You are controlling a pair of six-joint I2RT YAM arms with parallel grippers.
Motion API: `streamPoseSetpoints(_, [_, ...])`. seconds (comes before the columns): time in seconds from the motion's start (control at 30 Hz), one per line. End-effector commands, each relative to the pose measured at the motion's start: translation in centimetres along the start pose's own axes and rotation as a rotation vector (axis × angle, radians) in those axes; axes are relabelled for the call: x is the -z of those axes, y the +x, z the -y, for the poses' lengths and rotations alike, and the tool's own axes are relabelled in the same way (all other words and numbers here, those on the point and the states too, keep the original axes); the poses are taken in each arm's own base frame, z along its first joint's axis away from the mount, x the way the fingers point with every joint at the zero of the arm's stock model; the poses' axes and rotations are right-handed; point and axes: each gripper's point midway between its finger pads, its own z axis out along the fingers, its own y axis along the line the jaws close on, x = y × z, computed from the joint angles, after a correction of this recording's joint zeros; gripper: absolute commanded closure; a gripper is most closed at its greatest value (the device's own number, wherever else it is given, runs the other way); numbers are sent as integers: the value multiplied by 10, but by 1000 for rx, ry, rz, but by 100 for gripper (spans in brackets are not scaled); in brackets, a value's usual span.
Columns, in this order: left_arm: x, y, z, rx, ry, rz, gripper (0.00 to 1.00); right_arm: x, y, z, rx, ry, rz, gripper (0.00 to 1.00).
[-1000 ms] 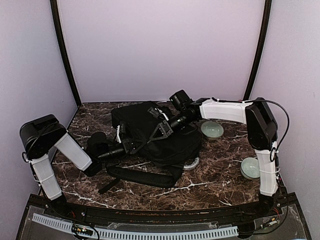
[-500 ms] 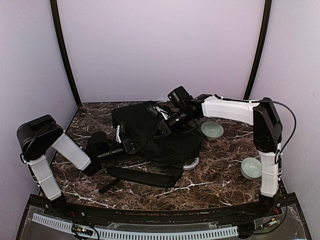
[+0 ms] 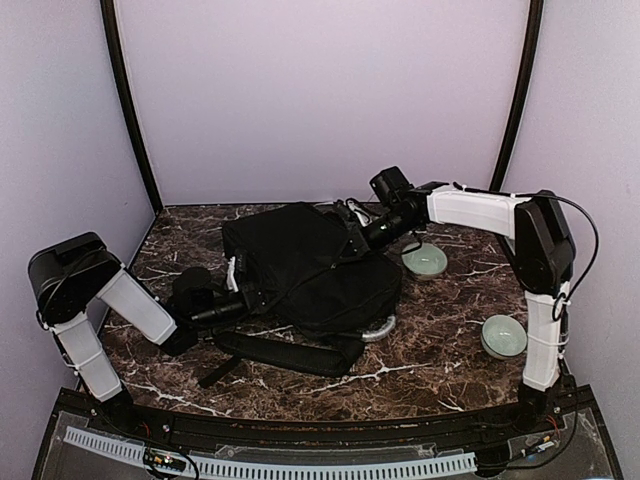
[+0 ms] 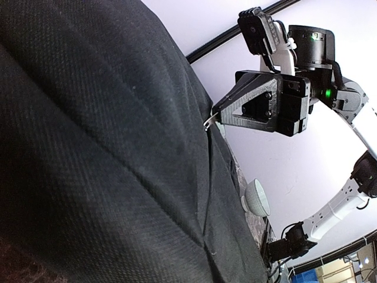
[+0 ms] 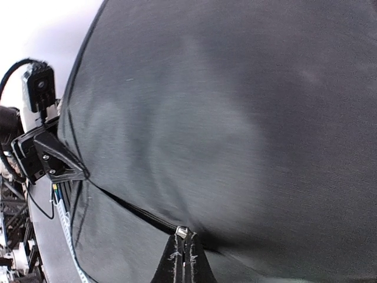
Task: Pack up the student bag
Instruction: Zip the upper front pocket of the student bag.
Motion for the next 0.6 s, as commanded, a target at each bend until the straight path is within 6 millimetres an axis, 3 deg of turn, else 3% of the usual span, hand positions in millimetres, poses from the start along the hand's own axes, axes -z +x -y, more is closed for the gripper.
streamPoseSetpoints(0.0, [10, -10, 28, -67, 93, 23, 100, 45, -32, 42, 12, 138, 147, 100])
streamPoseSetpoints(0.3, [11, -8, 19, -53, 62, 13, 100, 76, -35, 99, -54, 225, 202, 100])
streamPoseSetpoints(0.57, [10, -6, 16, -50, 54, 5, 100, 80, -28, 132, -79, 287, 205, 100])
